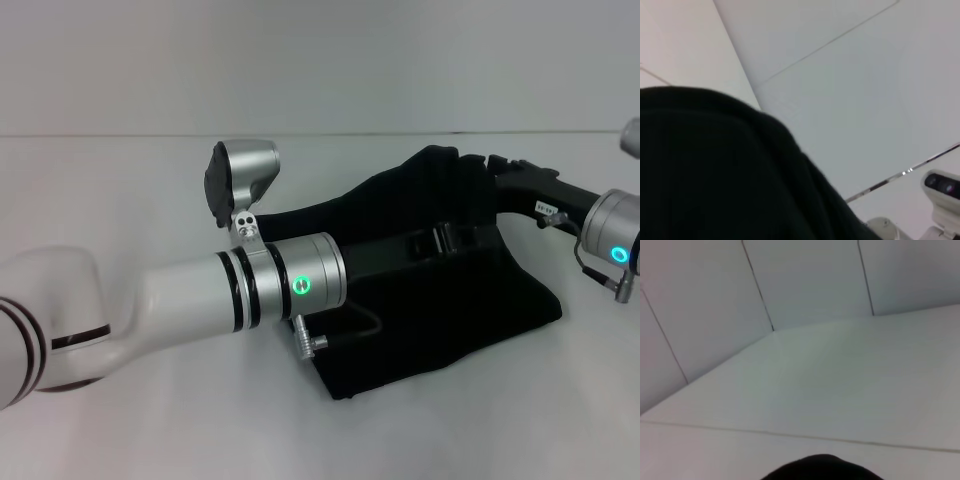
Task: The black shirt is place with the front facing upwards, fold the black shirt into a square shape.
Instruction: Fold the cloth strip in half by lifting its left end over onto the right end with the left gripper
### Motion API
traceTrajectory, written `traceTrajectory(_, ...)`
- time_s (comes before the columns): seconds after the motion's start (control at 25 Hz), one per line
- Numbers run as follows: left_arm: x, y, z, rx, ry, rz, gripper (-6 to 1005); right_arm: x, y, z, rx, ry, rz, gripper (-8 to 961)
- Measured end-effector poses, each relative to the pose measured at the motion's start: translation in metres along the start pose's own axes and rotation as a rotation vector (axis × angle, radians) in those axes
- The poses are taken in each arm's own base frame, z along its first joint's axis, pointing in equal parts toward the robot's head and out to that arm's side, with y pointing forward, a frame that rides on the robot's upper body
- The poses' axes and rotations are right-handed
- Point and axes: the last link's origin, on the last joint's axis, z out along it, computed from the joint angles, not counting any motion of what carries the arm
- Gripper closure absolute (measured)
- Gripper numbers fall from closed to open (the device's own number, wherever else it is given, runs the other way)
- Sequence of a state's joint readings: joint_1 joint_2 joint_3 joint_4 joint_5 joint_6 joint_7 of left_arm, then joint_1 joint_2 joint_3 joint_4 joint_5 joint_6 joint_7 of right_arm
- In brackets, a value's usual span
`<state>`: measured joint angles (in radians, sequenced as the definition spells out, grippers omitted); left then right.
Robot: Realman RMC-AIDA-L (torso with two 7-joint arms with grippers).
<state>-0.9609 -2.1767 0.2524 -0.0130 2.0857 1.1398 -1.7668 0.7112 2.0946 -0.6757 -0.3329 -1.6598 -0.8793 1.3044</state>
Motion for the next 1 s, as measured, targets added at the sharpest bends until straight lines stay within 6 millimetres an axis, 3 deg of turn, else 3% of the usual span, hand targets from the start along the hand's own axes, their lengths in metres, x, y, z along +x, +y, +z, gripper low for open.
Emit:
traceTrajectory(0.28,0.002,0.003,0.003,-0.007,0.001,0.002,972,0.015,0.001,0.0,0.01,0.068,-0.04,7)
traceTrajectory(0.68,0.001,0.0,0.002,0.008,0.007,-0.004,972,0.033,-0.017,-0.022,0.076,0.082,-0.009,7)
traceTrajectory(1.0,0.0,0.003,0.003,-0.009,0.001,-0.009,973,0.03,-0.024,-0.025,0.115,0.064,0.005,7)
